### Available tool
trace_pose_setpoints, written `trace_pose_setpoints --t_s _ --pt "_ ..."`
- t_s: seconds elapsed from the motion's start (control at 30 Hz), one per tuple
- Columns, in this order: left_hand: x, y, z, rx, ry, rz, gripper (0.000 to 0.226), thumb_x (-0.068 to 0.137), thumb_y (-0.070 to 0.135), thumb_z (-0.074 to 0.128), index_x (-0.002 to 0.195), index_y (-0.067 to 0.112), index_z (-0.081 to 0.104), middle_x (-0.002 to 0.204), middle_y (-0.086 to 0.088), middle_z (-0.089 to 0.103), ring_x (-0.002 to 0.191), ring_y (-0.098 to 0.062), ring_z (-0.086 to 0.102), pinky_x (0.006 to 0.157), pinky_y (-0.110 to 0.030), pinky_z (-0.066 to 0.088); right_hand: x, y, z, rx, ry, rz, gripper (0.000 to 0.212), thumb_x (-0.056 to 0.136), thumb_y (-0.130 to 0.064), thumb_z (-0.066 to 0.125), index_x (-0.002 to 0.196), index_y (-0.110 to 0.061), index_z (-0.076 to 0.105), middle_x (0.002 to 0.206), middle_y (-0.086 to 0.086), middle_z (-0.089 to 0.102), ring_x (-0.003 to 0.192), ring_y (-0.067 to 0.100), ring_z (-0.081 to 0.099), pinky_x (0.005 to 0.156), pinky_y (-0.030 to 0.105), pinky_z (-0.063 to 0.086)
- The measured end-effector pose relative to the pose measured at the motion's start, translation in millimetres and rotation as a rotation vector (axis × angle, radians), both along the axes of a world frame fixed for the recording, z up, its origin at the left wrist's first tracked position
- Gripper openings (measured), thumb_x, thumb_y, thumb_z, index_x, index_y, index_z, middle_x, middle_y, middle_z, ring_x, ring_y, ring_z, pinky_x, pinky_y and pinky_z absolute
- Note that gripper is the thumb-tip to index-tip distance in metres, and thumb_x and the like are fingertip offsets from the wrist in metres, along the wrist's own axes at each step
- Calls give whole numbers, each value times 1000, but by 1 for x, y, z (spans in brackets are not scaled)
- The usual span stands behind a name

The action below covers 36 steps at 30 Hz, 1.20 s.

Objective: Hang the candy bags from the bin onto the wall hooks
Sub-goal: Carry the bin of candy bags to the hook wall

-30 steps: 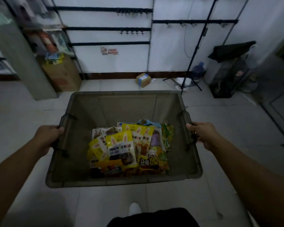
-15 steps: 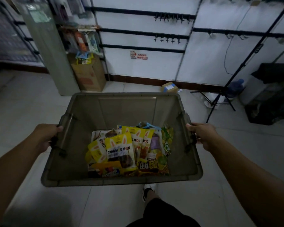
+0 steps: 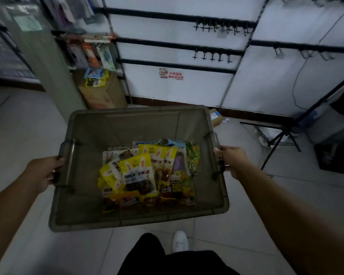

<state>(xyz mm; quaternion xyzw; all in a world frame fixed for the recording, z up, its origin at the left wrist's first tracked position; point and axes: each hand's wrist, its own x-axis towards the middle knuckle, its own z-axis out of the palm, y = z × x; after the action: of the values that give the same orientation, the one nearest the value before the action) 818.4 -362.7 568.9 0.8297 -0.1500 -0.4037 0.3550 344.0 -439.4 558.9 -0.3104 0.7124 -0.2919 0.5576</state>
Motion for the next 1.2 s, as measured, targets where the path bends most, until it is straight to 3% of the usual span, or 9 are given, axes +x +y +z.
trace_pose_setpoints --t_s 0.07,0.23,0.37,0.57,0.8,0.93,1.0,1.07,1.2 --pt "11 -39 -8 11 13 -22 40 99 12 55 137 4 52 87 -8 52 69 -22 46 61 -34 40 6 -32 -1 11 8 -27 27 95 -12 62 120 -3 63 84 9 60 71 20 54 61 32 49" --pt "41 -144 -31 38 69 -103 27 99 16 54 126 17 54 86 -5 53 70 -22 50 53 -29 48 26 -117 -14 61 43 -75 23 95 -14 62 116 -4 64 90 9 63 76 19 59 57 29 49" --pt "53 -233 -44 57 90 -135 9 101 12 51 107 16 57 81 -6 49 67 -21 44 59 -33 38 42 -181 -23 81 80 -129 21 95 -14 63 112 -4 66 88 10 63 74 21 58 62 34 52" --pt "55 -349 -45 85 79 -201 13 102 12 48 113 19 49 79 -2 46 66 -18 41 50 -30 41 57 -253 -37 132 112 -200 25 95 -15 63 118 -7 64 93 11 61 79 24 57 64 36 53" --pt "52 -468 -60 140 80 -244 35 103 13 46 137 17 51 81 -2 48 68 -18 43 59 -31 36 57 -349 -56 154 85 -234 26 95 -14 61 121 -7 62 90 9 59 76 22 55 61 33 51" --pt "47 -523 -78 172 93 -244 38 104 13 44 142 14 48 84 -1 49 70 -18 44 60 -31 36 48 -412 -77 152 71 -237 32 95 -13 62 126 -7 61 89 10 60 75 24 54 66 38 53" --pt "46 -547 -87 184 81 -227 38 103 12 45 141 12 49 84 -2 50 70 -18 44 59 -30 37 46 -438 -86 168 62 -242 35 95 -12 63 129 -8 61 90 9 62 79 26 57 79 45 56" --pt "47 -566 -97 194 82 -233 39 103 11 46 141 13 49 89 -3 54 72 -17 46 60 -30 38 44 -458 -93 185 52 -242 37 95 -12 62 132 -9 58 92 8 63 82 26 59 87 50 55" --pt "55 -596 -122 206 123 -295 41 103 11 45 144 18 46 106 0 57 76 -14 48 66 -28 39 45 -494 -107 192 58 -269 42 95 -10 62 136 -7 54 89 4 62 75 19 56 80 44 56"
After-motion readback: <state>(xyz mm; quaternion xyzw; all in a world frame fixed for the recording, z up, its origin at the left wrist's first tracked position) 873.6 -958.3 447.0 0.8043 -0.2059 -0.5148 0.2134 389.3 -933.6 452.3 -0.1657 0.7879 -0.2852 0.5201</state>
